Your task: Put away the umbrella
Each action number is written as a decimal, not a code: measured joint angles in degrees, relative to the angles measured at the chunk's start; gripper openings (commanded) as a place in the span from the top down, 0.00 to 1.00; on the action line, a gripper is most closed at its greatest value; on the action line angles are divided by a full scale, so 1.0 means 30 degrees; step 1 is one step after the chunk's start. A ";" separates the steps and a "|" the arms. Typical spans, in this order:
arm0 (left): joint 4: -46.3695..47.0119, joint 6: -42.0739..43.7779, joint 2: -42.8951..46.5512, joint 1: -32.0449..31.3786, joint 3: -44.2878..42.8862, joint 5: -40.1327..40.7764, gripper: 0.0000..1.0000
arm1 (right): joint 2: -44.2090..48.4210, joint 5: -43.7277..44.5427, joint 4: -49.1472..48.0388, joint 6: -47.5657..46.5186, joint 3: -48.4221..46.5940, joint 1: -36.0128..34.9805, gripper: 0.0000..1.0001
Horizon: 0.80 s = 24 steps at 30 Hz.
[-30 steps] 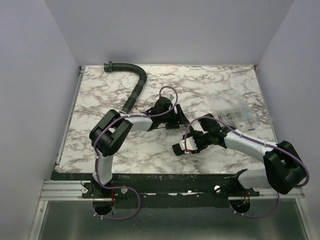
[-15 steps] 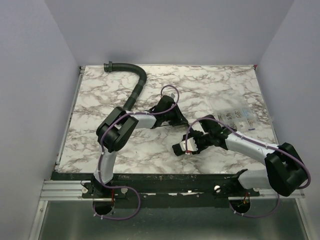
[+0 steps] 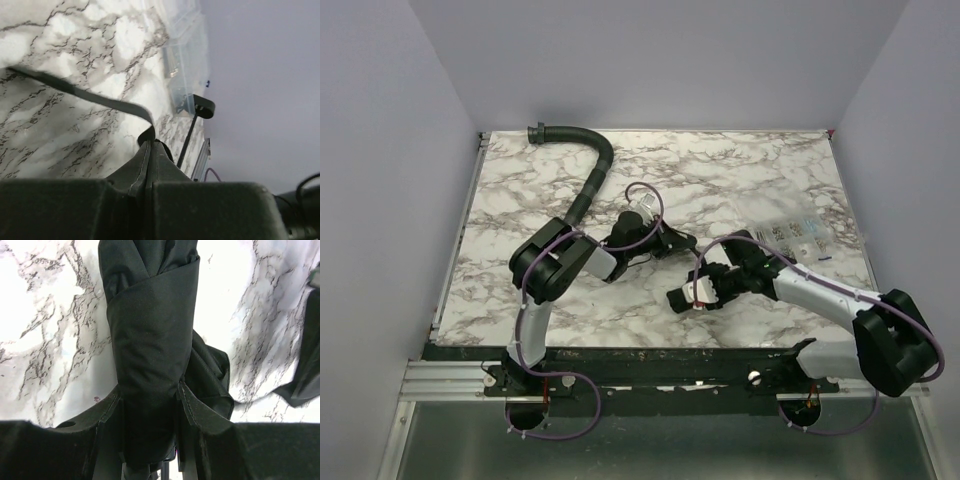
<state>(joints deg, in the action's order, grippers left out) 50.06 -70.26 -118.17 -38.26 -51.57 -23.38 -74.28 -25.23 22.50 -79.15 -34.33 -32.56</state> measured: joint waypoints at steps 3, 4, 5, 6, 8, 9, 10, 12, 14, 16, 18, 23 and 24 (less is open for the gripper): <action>0.2820 -0.0313 0.0437 0.0481 0.1384 -0.0255 1.00 | 0.0189 -0.0189 0.0641 -0.0029 -0.0029 0.0270 0.92; 0.3446 -0.0328 0.0576 0.0627 0.1698 -0.0299 1.00 | 0.0248 -0.0277 0.0874 -0.0087 -0.0058 0.0335 0.93; 0.4044 -0.0408 0.0685 0.0780 0.2011 -0.0350 1.00 | 0.0291 -0.0379 0.1064 -0.0131 -0.0087 0.0393 0.93; 0.4911 -0.0481 0.0809 0.0976 0.2477 -0.0452 1.00 | 0.0364 -0.0474 0.1290 -0.0175 -0.0102 0.0437 0.93; 0.5901 -0.0590 0.0933 0.1239 0.3053 -0.0532 1.00 | 0.0510 -0.0619 0.1865 -0.0284 -0.0146 0.0510 0.93; 0.6382 -0.0627 0.0947 0.1392 0.3366 -0.0597 1.00 | 0.0561 -0.0736 0.2193 -0.0328 -0.0189 0.0517 0.93; 0.6717 -0.0670 0.0947 0.1486 0.3592 -0.0634 1.00 | 0.0576 -0.0823 0.2535 -0.0401 -0.0262 0.0517 0.93; 0.7155 -0.0685 0.0947 0.1676 0.3898 -0.0699 1.00 | 0.0568 -0.0940 0.3096 -0.0503 -0.0430 0.0554 0.93; 0.7482 -0.0670 0.0954 0.1734 0.4204 -0.0860 1.00 | 0.0561 -0.1013 0.3534 -0.0634 -0.0525 0.0554 0.93; 0.7796 -0.0656 0.0962 0.1727 0.4554 -0.1020 1.00 | 0.0539 -0.1071 0.3876 -0.0743 -0.0605 0.0554 0.93; 0.8000 -0.0590 0.0984 0.1734 0.5034 -0.1173 1.00 | 0.0430 -0.1151 0.4146 -0.0933 -0.0707 0.0568 0.93; 0.7912 -0.0087 0.1712 0.1741 0.6579 -0.1545 0.73 | 0.0044 -0.1253 0.4597 -0.1151 -0.1064 0.0641 0.93; 0.7533 0.0350 0.2157 0.1756 0.7045 -0.1552 0.63 | 0.0007 -0.1253 0.4663 -0.1151 -0.1115 0.0634 0.93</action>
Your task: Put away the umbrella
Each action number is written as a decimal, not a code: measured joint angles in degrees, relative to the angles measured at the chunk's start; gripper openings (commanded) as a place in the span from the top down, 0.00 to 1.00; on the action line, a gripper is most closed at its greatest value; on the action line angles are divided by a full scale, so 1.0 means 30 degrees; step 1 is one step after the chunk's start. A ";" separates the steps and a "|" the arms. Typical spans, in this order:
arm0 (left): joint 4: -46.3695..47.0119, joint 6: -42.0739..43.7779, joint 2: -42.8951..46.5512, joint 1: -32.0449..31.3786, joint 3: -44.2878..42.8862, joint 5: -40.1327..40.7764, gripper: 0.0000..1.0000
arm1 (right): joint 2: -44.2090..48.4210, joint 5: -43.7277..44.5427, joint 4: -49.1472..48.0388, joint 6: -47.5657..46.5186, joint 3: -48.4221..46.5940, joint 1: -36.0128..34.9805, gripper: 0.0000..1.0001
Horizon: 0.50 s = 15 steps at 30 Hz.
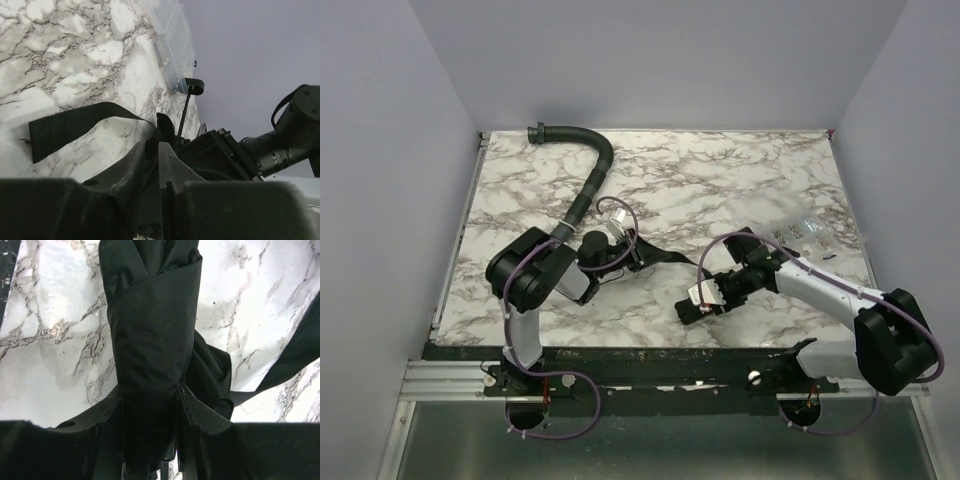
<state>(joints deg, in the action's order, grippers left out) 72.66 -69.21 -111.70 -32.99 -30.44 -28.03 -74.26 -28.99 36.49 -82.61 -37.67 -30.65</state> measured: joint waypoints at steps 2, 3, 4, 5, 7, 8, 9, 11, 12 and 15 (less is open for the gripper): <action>-0.0430 0.0568 0.1071 0.0000 0.0328 0.0015 0.38 | -0.0175 0.0000 0.0430 -0.0007 -0.0240 0.0000 0.93; -0.1005 0.1056 0.1829 0.0000 0.0546 0.0029 0.16 | -0.0342 -0.0007 0.0721 -0.0022 -0.0452 0.0000 0.93; -0.1632 0.1639 0.2798 0.0000 0.0831 0.0044 0.02 | -0.0517 -0.0015 0.0969 -0.0044 -0.0641 0.0000 0.93; -0.2317 0.2528 0.3840 0.0000 0.1049 0.0058 0.02 | -0.0758 -0.0029 0.1282 -0.0051 -0.0903 0.0007 0.93; -0.3359 0.3679 0.5705 0.0015 0.1209 0.0095 0.02 | -0.1166 -0.0073 0.1756 -0.0051 -0.1319 0.0015 0.93; -0.3927 0.4422 0.6543 0.0044 0.1217 0.0124 0.02 | -0.1348 -0.0102 0.1931 -0.0051 -0.1479 0.0087 0.93; -0.4277 0.4823 0.7155 0.0073 0.1231 0.0138 0.02 | -0.1523 -0.0146 0.2084 -0.0058 -0.1625 0.0175 0.93; -0.4867 0.5493 0.8080 0.0372 0.1341 0.0138 0.02 | -0.1894 -0.0240 0.2361 -0.0080 -0.1902 0.0372 0.93; -0.4940 0.5676 0.8269 0.0707 0.1472 0.0102 0.03 | -0.2062 -0.0291 0.2484 -0.0124 -0.2025 0.0474 0.93; -0.2732 0.5107 0.7461 0.2076 0.2579 -0.0714 0.21 | -0.2543 -0.0546 0.2849 -0.0197 -0.2397 0.0750 0.93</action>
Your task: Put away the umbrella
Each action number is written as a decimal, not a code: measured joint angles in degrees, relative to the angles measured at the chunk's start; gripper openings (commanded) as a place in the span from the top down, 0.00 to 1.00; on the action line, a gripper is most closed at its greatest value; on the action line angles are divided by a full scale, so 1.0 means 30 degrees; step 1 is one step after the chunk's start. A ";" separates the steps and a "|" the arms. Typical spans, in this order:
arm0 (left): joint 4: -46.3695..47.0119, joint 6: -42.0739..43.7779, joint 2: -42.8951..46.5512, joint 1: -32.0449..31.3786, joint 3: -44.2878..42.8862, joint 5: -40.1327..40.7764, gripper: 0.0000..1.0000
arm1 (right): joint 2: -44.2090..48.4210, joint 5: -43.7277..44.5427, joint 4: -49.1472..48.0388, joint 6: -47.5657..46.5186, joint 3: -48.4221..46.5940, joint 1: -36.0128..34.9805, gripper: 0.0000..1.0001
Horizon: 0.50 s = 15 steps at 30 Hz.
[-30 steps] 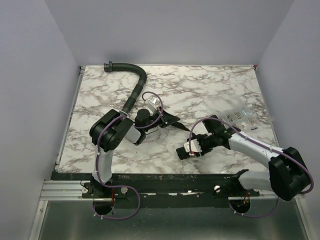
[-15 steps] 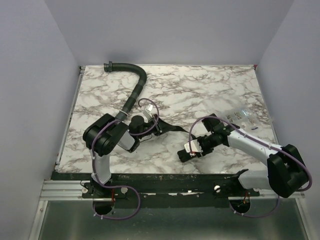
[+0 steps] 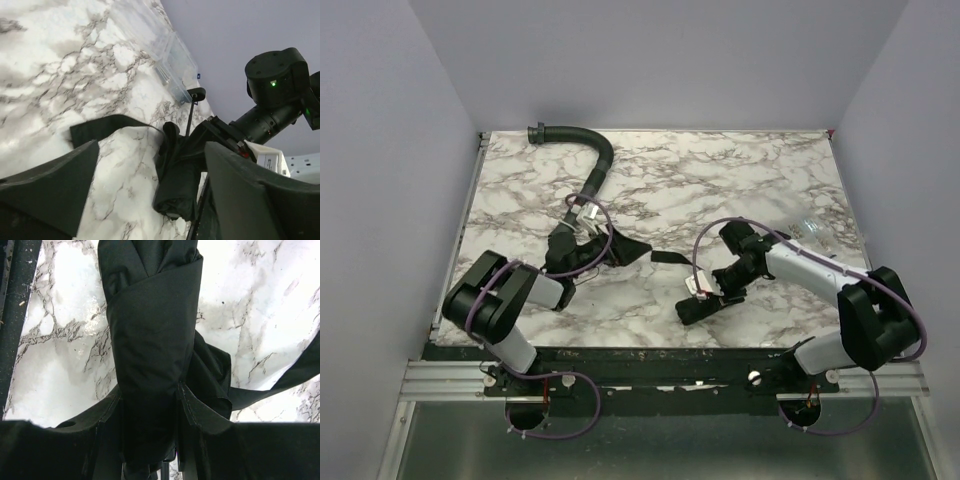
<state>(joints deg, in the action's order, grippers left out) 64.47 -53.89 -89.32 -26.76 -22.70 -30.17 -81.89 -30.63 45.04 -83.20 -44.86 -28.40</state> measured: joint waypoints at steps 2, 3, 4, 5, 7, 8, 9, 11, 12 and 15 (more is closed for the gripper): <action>0.2718 -0.0576 -0.1661 0.0874 0.0976 -0.0896 0.22 | -0.0437 -0.0189 0.0350 -0.0066 -0.0357 0.0087 0.93; 0.3286 -0.0576 -0.2091 0.1049 0.1268 -0.1151 0.21 | -0.0707 -0.0299 0.0554 -0.0080 -0.0568 0.0233 0.93; 0.3810 -0.0364 -0.2557 0.0998 0.1727 -0.1450 0.22 | -0.0984 -0.0423 0.0750 -0.0080 -0.0772 0.0328 0.93; 0.4218 -0.0044 -0.2601 0.0707 0.2157 -0.1661 0.22 | -0.1217 -0.0561 0.0925 -0.0087 -0.0954 0.0430 0.93; 0.5144 0.1173 -0.2069 -0.0306 0.2943 -0.2120 0.19 | -0.1552 -0.0787 0.1158 -0.0087 -0.1188 0.0605 0.93; 0.5311 0.1494 -0.1785 -0.0678 0.3104 -0.2178 0.16 | -0.1668 -0.0874 0.1231 -0.0087 -0.1260 0.0663 0.93; 0.5319 0.3009 -0.0758 -0.1559 0.3577 -0.2091 0.15 | -0.1785 -0.0954 0.1311 -0.0080 -0.1341 0.0721 0.93; 0.4801 0.5042 0.1173 -0.2645 0.4102 -0.1719 0.03 | -0.2062 -0.1064 0.1508 -0.0073 -0.1552 0.0794 0.93; 0.3738 0.6433 0.2601 -0.3359 0.4109 -0.1253 0.02 | -0.2229 -0.1137 0.1632 -0.0066 -0.1690 0.0852 0.93; -0.1421 1.1591 0.6411 -0.5617 0.2521 0.0364 0.02 | -0.2776 -0.1384 0.2025 -0.0007 -0.2098 0.1027 0.93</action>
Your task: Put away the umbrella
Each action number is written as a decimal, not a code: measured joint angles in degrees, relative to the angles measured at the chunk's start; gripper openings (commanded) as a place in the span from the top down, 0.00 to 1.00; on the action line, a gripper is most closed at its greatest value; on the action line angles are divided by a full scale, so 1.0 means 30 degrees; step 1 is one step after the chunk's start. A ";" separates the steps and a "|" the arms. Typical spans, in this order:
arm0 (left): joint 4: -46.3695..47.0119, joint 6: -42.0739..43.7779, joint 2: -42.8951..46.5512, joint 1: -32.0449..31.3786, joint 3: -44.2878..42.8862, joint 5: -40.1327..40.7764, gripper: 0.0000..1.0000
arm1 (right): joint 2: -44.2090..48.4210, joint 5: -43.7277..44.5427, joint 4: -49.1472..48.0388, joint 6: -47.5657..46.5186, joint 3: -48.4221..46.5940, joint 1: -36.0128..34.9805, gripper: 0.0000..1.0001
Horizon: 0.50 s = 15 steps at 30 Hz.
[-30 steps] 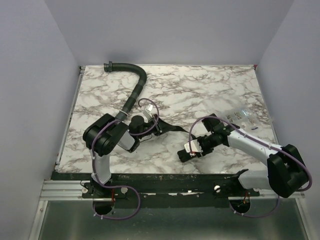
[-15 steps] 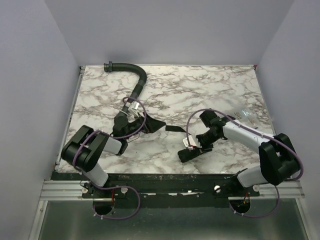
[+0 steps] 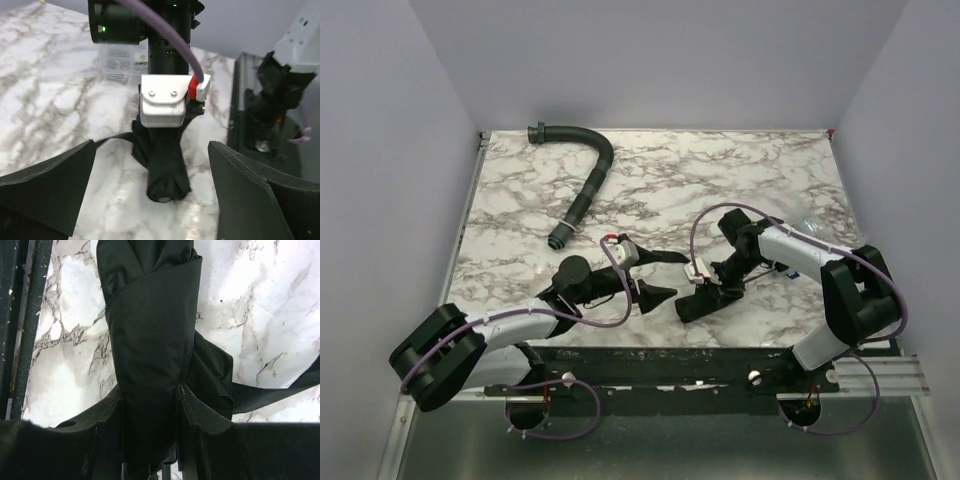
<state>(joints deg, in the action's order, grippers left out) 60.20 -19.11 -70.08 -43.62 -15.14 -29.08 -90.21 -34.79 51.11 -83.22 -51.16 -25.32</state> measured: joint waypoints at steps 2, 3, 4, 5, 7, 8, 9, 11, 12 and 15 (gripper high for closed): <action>-0.2841 0.2572 0.0736 -0.0823 -0.1428 0.0896 0.02 | -0.0517 -0.0204 0.0364 0.0080 -0.0401 0.0138 0.93; -0.4102 0.4036 0.0816 -0.1260 -0.2076 0.1377 0.02 | -0.0831 -0.0313 0.0583 0.0117 -0.0634 0.0219 0.93; -0.5406 0.5253 0.0801 -0.1727 -0.2608 0.2018 0.02 | -0.1158 -0.0415 0.0838 0.0175 -0.0903 0.0299 0.93; -0.6725 0.6637 0.0663 -0.2229 -0.3053 0.2674 0.02 | -0.1501 -0.0554 0.1100 0.0240 -0.1180 0.0386 0.93; -0.8327 0.8400 0.0240 -0.3206 -0.3526 0.3592 0.02 | -0.2076 -0.0823 0.1537 0.0306 -0.1603 0.0561 0.93; -0.9275 0.9457 -0.0255 -0.4022 -0.3767 0.4262 0.02 | -0.2317 -0.0940 0.1734 0.0372 -0.1770 0.0619 0.93; -0.9879 1.0185 -0.0648 -0.4517 -0.3898 0.4714 0.03 | -0.2550 -0.1035 0.1909 0.0408 -0.1938 0.0685 0.93; -1.0856 1.1395 -0.1450 -0.5537 -0.4102 0.5566 0.03 | -0.2951 -0.1195 0.2171 0.0488 -0.2135 0.0736 0.93; -1.1191 1.1788 -0.1887 -0.5967 -0.4218 0.5887 0.03 | -0.3133 -0.1253 0.2302 0.0539 -0.2251 0.0780 0.93; -1.2087 1.3172 -0.3781 -0.7308 -0.5260 0.7344 0.03 | -0.3563 -0.1443 0.2557 0.0685 -0.2506 0.0860 0.93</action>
<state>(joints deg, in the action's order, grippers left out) 23.94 20.40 -81.43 -65.54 -30.92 -7.05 -100.90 -39.11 58.78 -81.17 -58.67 -22.74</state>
